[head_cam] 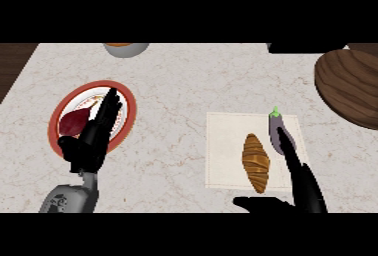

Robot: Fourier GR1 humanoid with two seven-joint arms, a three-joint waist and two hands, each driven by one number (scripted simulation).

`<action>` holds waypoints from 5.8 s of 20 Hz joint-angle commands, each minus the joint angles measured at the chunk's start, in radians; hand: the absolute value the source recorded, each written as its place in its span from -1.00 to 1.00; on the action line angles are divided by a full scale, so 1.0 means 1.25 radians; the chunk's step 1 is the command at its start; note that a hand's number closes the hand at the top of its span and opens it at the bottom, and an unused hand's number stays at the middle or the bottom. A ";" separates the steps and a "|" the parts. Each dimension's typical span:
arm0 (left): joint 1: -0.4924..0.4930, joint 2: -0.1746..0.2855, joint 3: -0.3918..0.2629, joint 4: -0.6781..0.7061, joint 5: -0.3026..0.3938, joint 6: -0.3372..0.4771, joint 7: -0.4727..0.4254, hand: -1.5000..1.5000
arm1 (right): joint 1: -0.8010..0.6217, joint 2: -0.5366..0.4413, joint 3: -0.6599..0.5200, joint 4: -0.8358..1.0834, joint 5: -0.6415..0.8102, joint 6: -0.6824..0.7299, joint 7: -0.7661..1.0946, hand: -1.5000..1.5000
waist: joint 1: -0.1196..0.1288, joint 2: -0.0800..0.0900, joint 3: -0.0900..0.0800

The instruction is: Pick the croissant from the placemat and place it in the bowl

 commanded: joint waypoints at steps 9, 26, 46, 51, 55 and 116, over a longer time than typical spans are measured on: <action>0.034 -0.005 0.035 -0.052 -0.009 -0.057 0.012 0.00 | -0.035 0.042 -0.028 0.161 -0.014 -0.048 -0.110 -1.00 | 0.002 0.000 0.000; 0.026 -0.036 0.038 -0.044 -0.041 -0.055 0.016 0.00 | -0.120 0.001 -0.010 0.366 0.093 -0.014 -0.171 1.00 | 0.005 0.000 0.000; -0.026 -0.035 0.074 0.010 -0.037 -0.066 0.008 0.00 | -0.153 -0.249 -0.192 0.275 -0.200 0.330 -0.510 1.00 | -0.005 0.000 0.000; -0.008 -0.039 0.071 -0.036 -0.040 -0.052 0.054 0.00 | -0.150 -0.260 -0.268 0.137 -0.271 0.330 -0.532 1.00 | -0.007 -0.003 0.000; 0.021 -0.058 0.048 -0.031 -0.060 -0.042 0.026 0.00 | -0.120 -0.257 -0.282 -0.001 -0.214 0.264 -0.525 1.00 | -0.006 -0.003 0.000; -0.003 -0.079 0.049 0.012 -0.066 -0.080 -0.026 0.00 | -0.819 -0.569 -0.555 1.333 0.030 0.234 -0.862 -1.00 | 0.038 0.017 0.004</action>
